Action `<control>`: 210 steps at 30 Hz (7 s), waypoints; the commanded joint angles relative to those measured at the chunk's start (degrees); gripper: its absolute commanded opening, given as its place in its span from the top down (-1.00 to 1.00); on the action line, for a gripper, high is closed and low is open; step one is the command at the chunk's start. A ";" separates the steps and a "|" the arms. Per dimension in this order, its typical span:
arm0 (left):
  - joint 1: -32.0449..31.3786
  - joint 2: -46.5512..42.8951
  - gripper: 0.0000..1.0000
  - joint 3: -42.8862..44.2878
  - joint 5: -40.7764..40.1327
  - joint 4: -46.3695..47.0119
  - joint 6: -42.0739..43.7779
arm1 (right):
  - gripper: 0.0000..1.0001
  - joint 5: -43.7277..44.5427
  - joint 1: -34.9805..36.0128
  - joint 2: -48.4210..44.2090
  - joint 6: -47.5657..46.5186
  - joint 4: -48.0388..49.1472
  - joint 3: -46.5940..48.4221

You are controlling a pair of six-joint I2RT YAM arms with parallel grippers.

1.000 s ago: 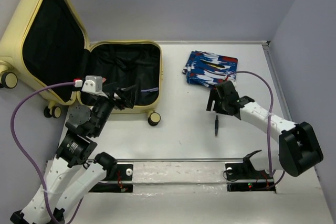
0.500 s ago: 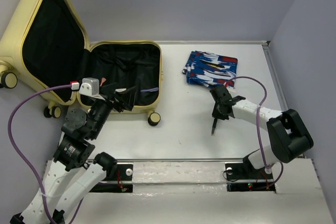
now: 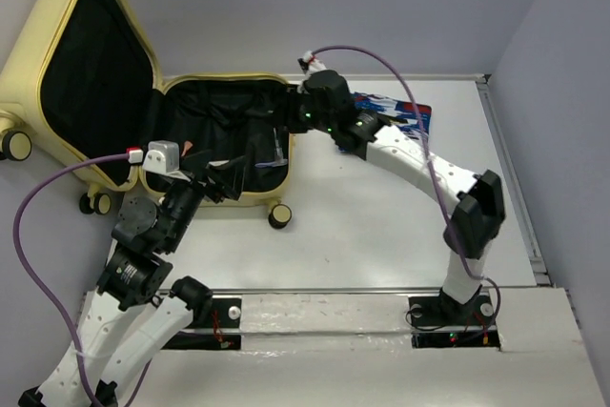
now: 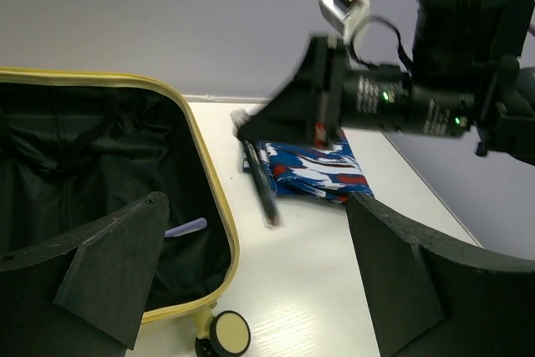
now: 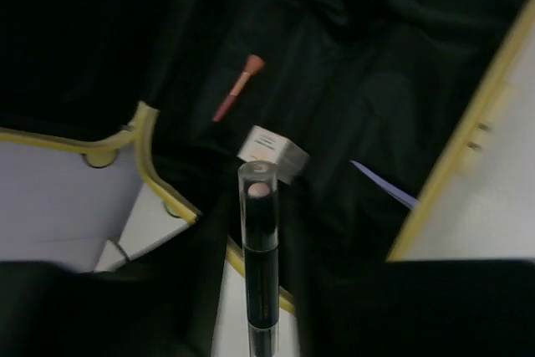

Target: Pack the luggage

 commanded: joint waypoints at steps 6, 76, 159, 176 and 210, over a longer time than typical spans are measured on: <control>0.44 1.51 -0.98 0.25 -2.18 1.92 -0.18 | -0.96 0.94 -9.87 5.16 0.21 6.02 -0.55; -18.72 52.14 -0.98 8.34 -10.17 11.32 -15.12 | 0.51 -16.08 -36.89 -5.49 22.17 42.85 -62.06; 26.17 66.74 0.89 54.41 24.89 -0.19 -16.88 | 0.86 -17.92 -11.86 -7.10 9.53 28.61 -17.96; 25.57 31.07 -0.98 35.87 -14.54 -8.36 -2.73 | -0.90 -20.99 -3.85 15.69 -3.83 12.70 5.27; 44.82 41.59 0.36 23.72 -51.92 -2.21 10.02 | -1.00 -21.35 -5.78 8.03 -12.18 11.83 -6.35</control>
